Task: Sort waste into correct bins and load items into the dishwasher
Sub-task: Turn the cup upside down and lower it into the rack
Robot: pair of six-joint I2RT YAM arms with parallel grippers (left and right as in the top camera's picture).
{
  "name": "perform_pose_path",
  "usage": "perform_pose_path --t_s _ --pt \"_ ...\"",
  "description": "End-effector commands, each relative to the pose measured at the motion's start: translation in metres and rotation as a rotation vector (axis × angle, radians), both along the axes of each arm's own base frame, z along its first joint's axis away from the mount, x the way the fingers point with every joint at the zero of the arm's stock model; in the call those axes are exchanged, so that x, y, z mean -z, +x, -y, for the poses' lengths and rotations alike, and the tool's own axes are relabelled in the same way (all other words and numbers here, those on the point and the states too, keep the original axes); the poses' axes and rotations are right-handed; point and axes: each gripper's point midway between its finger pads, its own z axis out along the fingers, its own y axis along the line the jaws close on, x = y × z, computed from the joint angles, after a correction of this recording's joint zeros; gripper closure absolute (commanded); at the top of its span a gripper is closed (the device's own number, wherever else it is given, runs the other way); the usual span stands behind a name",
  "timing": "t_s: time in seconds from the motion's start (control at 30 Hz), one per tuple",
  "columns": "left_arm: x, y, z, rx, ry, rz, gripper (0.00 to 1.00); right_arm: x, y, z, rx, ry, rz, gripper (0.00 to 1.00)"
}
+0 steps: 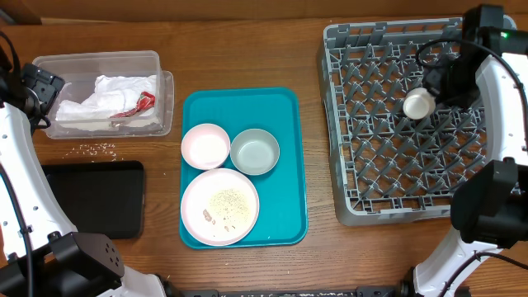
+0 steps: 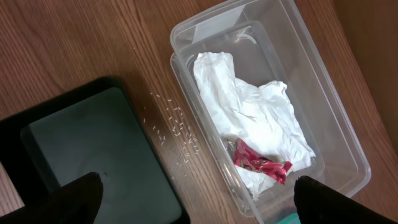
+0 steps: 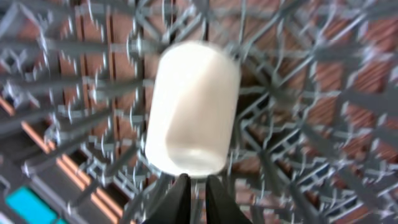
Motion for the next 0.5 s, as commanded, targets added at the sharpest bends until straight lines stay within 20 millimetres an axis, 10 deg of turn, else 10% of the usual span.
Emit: perform_pose_path --t_s 0.0,0.47 --pt "0.003 0.001 -0.001 -0.015 -0.001 -0.006 0.0 0.0 -0.006 -0.021 -0.06 0.072 -0.009 0.88" --pt "0.003 0.001 -0.001 -0.015 -0.001 -0.006 0.0 0.055 0.0 -0.013 0.022 0.033 -0.134 0.96"
